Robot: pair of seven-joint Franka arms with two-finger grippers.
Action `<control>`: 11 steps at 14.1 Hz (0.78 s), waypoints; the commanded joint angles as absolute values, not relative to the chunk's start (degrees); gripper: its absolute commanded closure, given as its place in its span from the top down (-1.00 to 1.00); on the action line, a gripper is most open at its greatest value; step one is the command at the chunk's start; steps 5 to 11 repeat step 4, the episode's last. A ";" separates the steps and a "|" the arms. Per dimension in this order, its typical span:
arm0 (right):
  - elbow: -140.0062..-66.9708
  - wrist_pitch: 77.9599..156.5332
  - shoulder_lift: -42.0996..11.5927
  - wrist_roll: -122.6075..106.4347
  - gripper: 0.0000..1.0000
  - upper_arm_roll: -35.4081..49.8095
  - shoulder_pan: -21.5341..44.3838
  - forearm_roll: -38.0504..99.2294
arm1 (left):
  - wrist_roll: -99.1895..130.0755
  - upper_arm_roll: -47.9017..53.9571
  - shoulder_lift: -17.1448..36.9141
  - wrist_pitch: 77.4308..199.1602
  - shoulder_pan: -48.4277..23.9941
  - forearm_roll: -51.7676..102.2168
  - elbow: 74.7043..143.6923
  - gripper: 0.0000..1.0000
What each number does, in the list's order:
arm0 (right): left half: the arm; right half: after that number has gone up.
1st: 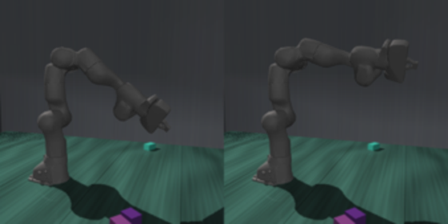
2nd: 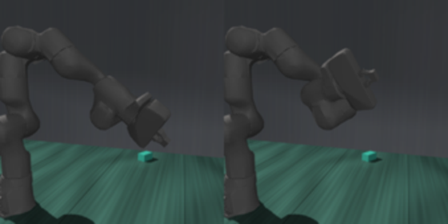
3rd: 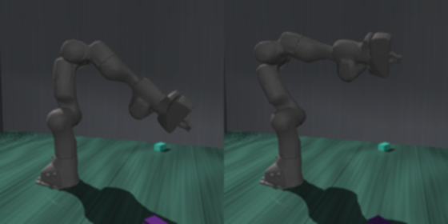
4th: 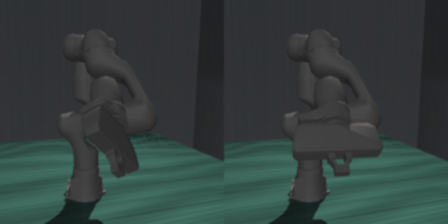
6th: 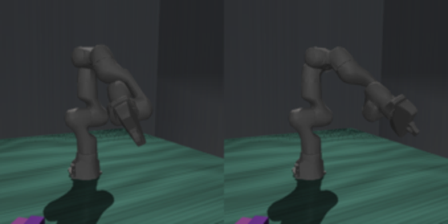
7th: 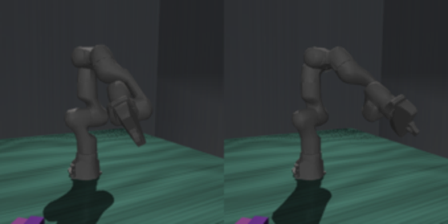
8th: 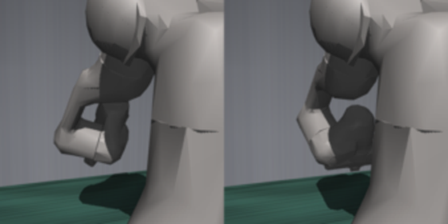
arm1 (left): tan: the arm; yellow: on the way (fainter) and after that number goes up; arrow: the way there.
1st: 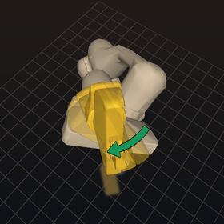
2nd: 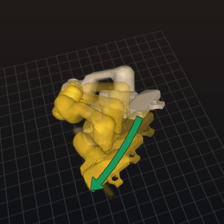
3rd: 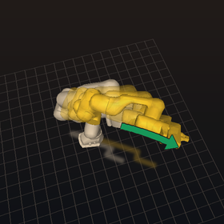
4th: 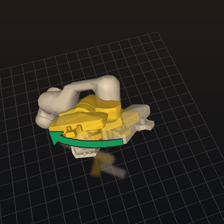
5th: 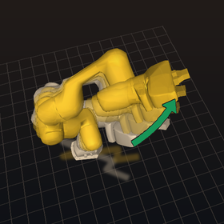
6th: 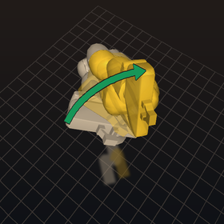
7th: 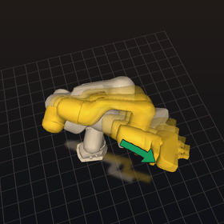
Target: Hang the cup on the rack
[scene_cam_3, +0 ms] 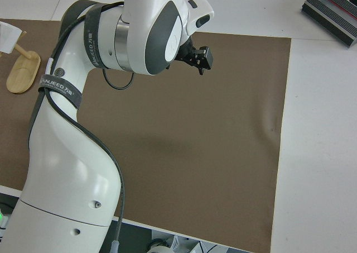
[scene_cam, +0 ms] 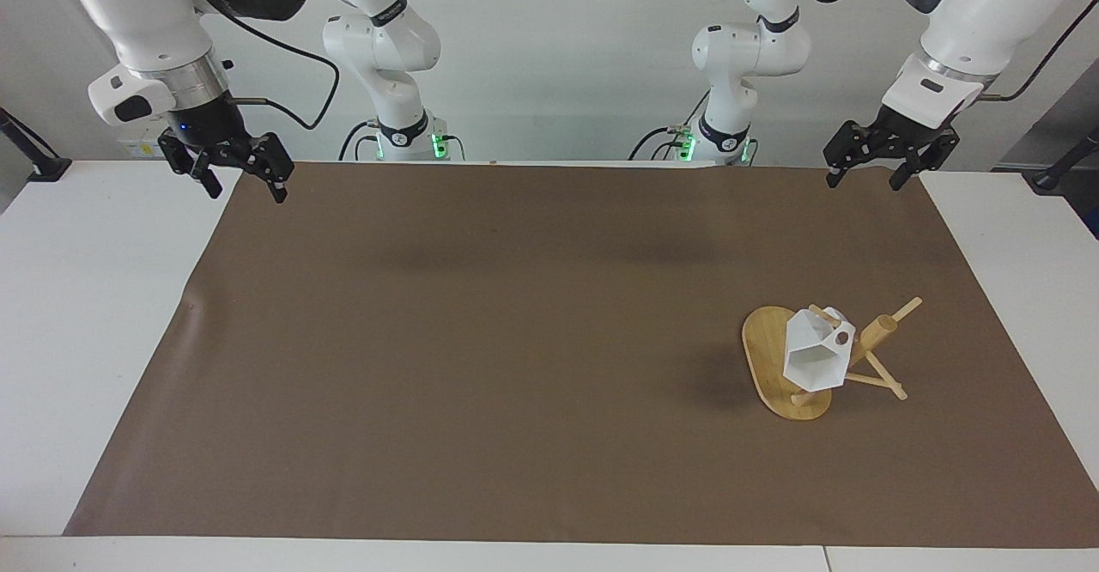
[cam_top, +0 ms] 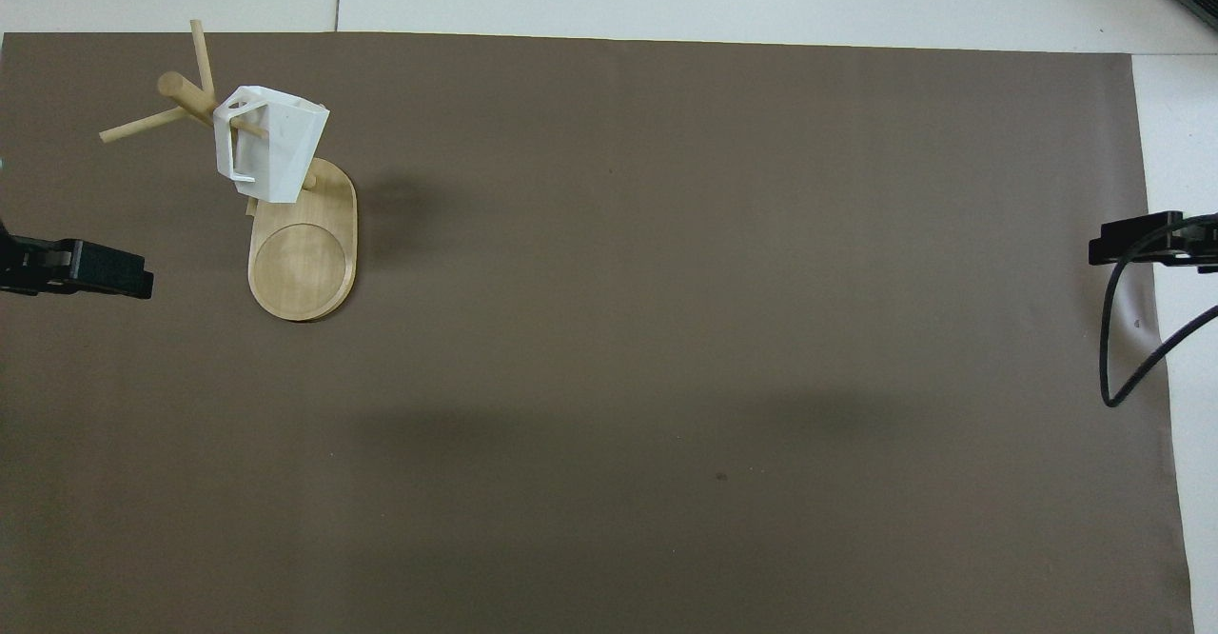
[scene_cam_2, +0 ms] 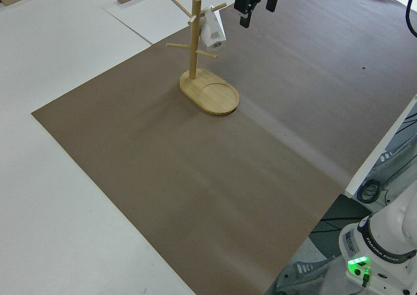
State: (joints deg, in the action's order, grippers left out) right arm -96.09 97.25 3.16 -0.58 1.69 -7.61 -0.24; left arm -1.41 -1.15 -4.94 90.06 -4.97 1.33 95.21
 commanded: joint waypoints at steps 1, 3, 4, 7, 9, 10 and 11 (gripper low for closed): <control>-96.68 96.86 3.96 -1.67 1.00 1.76 -7.82 0.97 | -0.53 -1.23 -6.15 89.30 -5.54 0.09 95.98 1.00; -96.68 96.86 3.96 -1.67 1.00 1.76 -7.82 0.97 | -0.53 -1.23 -6.15 89.21 -5.62 0.09 95.80 1.00; -96.68 96.86 3.96 -1.67 1.00 1.76 -7.82 0.97 | -0.53 -1.23 -6.15 89.03 -5.63 0.09 95.80 1.00; -96.68 96.86 3.96 -1.67 1.00 1.76 -7.82 0.97 | -0.53 -1.23 -6.15 89.03 -5.63 0.09 95.80 1.00; -96.68 96.86 3.96 -1.67 1.00 1.76 -7.82 0.97 | -0.53 -1.23 -6.15 89.03 -5.63 0.09 95.80 1.00; -96.68 96.86 3.96 -1.67 1.00 1.76 -7.82 0.97 | -0.53 -1.23 -6.15 89.03 -5.63 0.09 95.80 1.00; -96.68 96.86 3.96 -1.67 1.00 1.76 -7.82 0.97 | -0.53 -1.23 -6.15 89.03 -5.63 0.09 95.80 1.00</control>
